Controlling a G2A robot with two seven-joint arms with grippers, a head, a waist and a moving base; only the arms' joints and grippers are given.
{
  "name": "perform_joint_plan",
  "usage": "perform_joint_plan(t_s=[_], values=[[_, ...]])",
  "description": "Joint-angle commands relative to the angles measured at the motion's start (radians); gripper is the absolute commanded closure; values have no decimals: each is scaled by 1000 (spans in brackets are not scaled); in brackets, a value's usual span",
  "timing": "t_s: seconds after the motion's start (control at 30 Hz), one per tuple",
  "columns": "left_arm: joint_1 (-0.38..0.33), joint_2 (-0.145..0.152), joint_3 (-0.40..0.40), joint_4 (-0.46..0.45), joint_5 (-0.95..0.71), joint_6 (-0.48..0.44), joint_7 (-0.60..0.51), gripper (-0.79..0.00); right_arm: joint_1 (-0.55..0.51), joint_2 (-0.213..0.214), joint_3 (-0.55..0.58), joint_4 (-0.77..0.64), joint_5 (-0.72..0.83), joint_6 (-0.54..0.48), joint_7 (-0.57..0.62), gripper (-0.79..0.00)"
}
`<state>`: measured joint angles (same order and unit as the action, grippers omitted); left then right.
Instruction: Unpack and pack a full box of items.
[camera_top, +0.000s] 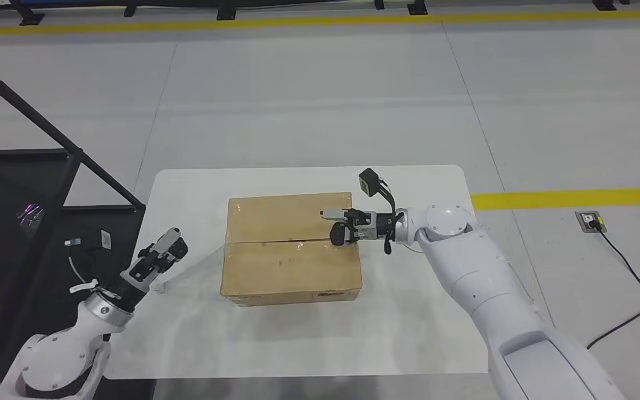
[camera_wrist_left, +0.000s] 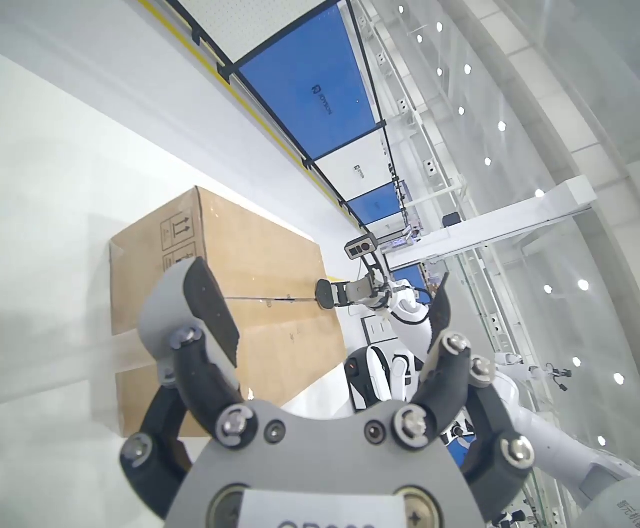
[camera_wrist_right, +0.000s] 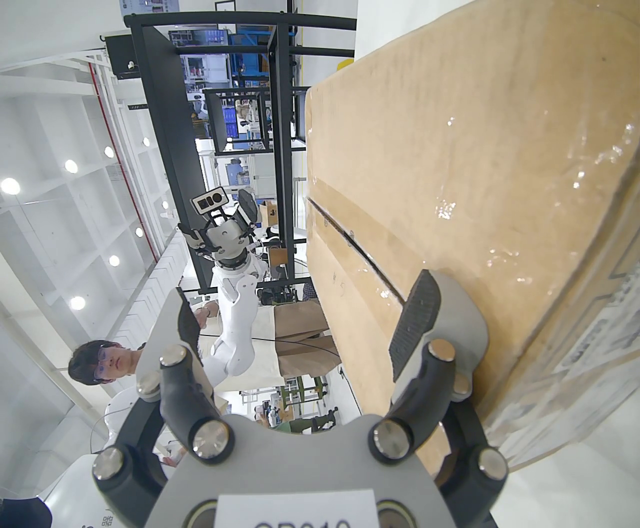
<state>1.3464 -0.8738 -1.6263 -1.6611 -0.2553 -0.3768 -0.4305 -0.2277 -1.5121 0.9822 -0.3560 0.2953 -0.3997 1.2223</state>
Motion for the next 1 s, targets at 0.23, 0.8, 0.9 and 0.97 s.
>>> perform_joint_plan(t_s=[0.23,0.8,0.9,0.97], values=[[22,-9,23,24,-4,39,58,-785,0,0,0,0,0,0,0,-785],[57,-53,145,191,-233,43,3,-785,0,0,0,0,0,0,0,-785],[0,-65,186,229,-253,115,24,-785,0,0,0,0,0,0,0,-785],[-41,-75,215,255,-283,151,40,-785,0,0,0,0,0,0,0,-785]])
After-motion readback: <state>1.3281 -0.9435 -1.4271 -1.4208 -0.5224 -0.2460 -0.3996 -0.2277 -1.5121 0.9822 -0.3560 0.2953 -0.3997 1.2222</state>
